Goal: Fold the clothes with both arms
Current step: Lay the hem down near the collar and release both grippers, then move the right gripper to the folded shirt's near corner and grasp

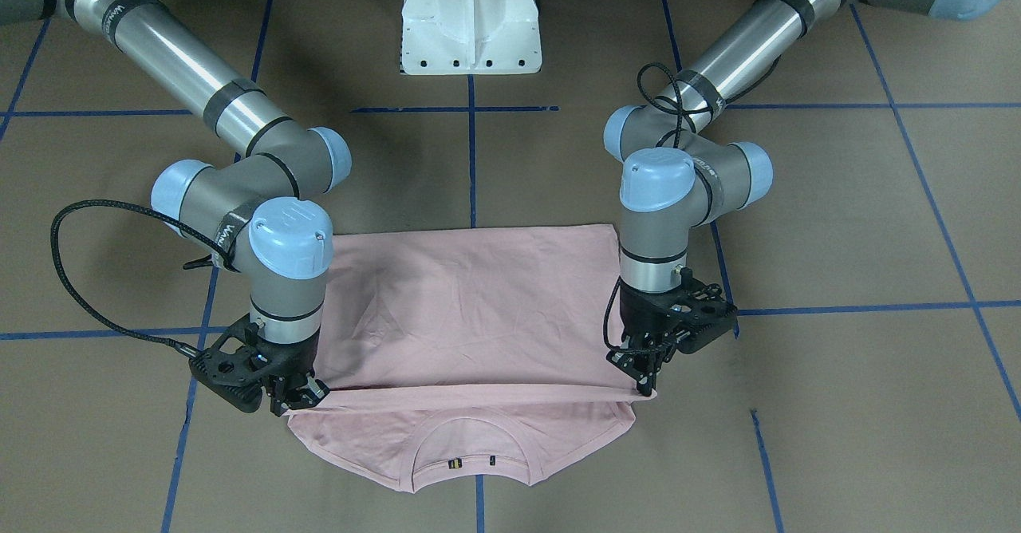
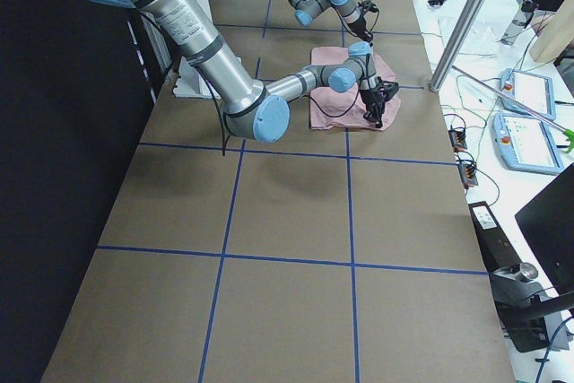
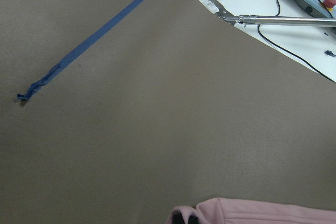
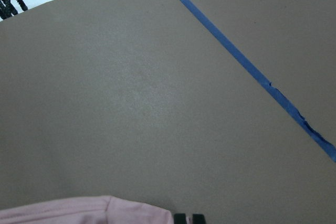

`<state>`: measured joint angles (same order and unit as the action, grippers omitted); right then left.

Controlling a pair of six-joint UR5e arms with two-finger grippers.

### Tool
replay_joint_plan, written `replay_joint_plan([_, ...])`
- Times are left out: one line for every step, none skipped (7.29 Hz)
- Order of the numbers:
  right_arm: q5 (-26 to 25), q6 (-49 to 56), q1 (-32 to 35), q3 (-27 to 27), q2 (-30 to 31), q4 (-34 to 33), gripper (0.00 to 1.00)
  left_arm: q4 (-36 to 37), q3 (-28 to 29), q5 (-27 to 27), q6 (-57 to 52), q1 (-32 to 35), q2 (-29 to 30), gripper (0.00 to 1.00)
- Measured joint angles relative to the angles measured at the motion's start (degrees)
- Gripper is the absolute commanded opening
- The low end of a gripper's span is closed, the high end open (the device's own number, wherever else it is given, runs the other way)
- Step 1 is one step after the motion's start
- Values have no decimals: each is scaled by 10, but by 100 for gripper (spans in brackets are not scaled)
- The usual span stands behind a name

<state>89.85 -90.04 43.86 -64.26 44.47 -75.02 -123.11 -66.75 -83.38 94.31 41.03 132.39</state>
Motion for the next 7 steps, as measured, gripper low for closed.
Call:
replay_joint_plan([0, 0, 0, 1, 0, 13, 100, -15, 0, 0, 1, 1, 0, 38])
replay_joint_plan([1, 1, 0, 1, 1, 23, 100, -36, -1, -1, 1, 3, 0, 38])
replay_joint_plan([5, 2, 3, -13, 2, 27, 100, -56, -10, -4, 1, 6, -3, 38])
replay_joint_plan([21, 2, 5, -51, 13, 28, 100, -66, -32, -13, 2, 10, -11, 38])
replay_joint_plan([47, 0, 5, -109, 45, 29, 100, -71, -66, -34, 3, 15, -28, 38])
replay_joint_plan([63, -7, -1, -182, 93, 28, 99, -72, -102, -52, 4, 20, -49, 38])
replay_joint_plan([72, -28, -17, -245, 139, 27, 85, -72, -128, -60, 6, 22, -63, 38])
